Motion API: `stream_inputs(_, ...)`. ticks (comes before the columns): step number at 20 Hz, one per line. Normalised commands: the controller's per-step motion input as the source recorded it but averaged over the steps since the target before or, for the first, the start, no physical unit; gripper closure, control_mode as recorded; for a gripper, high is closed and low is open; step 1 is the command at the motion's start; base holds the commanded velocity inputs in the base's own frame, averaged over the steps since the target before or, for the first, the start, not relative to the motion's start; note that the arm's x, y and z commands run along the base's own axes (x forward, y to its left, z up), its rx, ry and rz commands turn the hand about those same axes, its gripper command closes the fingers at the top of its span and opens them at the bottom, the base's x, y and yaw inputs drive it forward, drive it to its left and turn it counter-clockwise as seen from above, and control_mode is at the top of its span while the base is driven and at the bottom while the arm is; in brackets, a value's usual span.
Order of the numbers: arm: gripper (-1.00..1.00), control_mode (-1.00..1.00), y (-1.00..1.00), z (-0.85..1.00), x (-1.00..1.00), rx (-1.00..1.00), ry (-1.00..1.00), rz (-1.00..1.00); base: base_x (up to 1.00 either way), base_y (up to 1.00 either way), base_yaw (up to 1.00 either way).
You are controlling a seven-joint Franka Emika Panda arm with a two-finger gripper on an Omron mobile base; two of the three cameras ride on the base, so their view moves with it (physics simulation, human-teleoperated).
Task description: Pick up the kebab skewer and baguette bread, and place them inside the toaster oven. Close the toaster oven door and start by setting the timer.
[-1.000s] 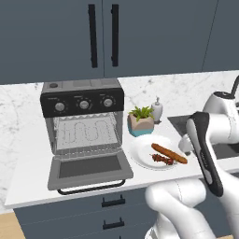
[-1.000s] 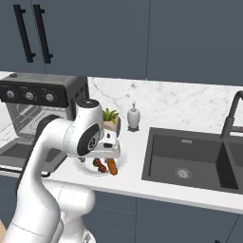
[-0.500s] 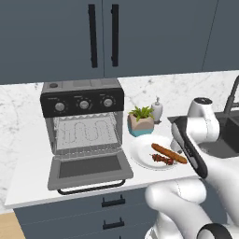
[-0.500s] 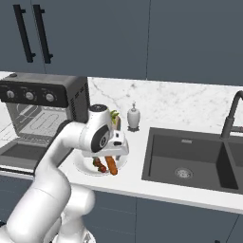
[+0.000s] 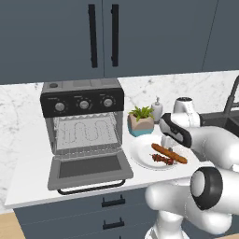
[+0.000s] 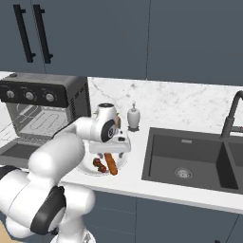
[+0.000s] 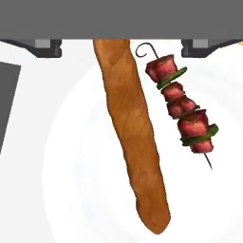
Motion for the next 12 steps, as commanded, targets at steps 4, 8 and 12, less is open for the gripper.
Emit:
stream_inputs(4,-1.0,-1.0,0.0,-0.29,0.59,0.0,0.02,0.0,0.0,0.0,0.0)
stream_inputs(8,-1.0,-1.0,0.0,-0.4,0.29,0.0,0.03,0.0,0.0,0.0,0.0)
stream_inputs(12,-1.0,-1.0,0.03,-0.38,0.06,0.0,0.0,0.0,0.0,0.0,0.0)
